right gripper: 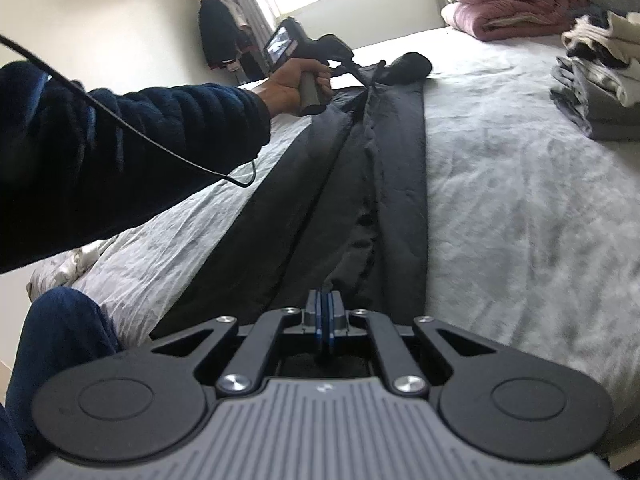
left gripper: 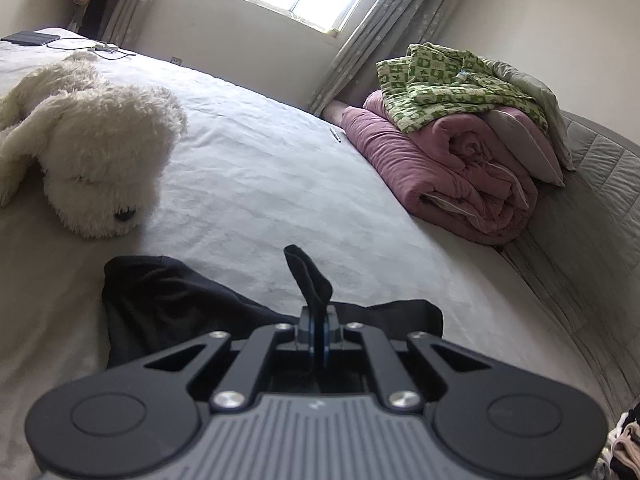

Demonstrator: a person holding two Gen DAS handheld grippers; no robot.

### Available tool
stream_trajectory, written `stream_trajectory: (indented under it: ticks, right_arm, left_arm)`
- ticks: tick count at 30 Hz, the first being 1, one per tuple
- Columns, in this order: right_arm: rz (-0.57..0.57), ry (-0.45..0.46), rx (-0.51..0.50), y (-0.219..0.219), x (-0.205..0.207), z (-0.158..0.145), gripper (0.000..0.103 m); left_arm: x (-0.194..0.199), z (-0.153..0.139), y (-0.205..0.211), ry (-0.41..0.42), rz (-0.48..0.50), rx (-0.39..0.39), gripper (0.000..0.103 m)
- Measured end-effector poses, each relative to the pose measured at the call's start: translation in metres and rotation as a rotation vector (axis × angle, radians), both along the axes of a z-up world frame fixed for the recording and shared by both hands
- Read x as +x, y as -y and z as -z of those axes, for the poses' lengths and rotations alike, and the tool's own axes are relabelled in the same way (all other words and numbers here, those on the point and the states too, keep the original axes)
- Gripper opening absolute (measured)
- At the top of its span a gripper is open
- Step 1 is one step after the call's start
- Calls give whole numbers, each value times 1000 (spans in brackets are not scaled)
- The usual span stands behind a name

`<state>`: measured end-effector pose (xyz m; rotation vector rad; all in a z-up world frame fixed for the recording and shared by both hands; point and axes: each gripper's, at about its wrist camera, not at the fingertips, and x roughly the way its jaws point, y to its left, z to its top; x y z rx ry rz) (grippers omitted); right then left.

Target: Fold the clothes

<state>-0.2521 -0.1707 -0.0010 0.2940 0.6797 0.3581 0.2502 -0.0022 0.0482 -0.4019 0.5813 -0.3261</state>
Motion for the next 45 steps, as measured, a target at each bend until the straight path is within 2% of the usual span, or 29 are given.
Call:
stream_trajectory:
  ticks: [7,12,16,21,23,27,31,35,37,41,45]
  right_arm:
    - [-101,19,-49,-17,-2,0,5]
    - [-179,5,-131,-37,5,8,6]
    - [-214,22,-191,-48,7,11,6]
    - [-234,30,-205,-51,9,10,6]
    - [-245,33,-217,-54,8,10,6]
    - [-254,30,-253,-61,9,11,6]
    - [-255,23,-282,-66,8,11,7]
    - [-250,25,-298,-70,7,10,7]
    - [-249,23,-312,-72,6,11,7]
    - [-250,14,-330,-76,6,12,10]
    - [-249,19,-321,-79,5,12,14]
  left_arm:
    - [8,-12,3,34,15,28,4]
    - [18,4,6,-1,14,98,4]
    - [16,17,0,-16,18,82,4]
    - [17,23,-9,-47,13,67,5]
    - [16,24,-15,-70,3,58,8]
    - [6,19,-28,-65,-7,56,9]
    - [-14,6,-46,-70,-20,36,13]
    - [-52,-12,-66,-30,-1,73,17]
    - [-68,-19,-80,-27,-10,69,22]
    - [-94,-28,-107,-49,-59,76,23]
    - [-129,-35,-114,-42,-38,51,23]
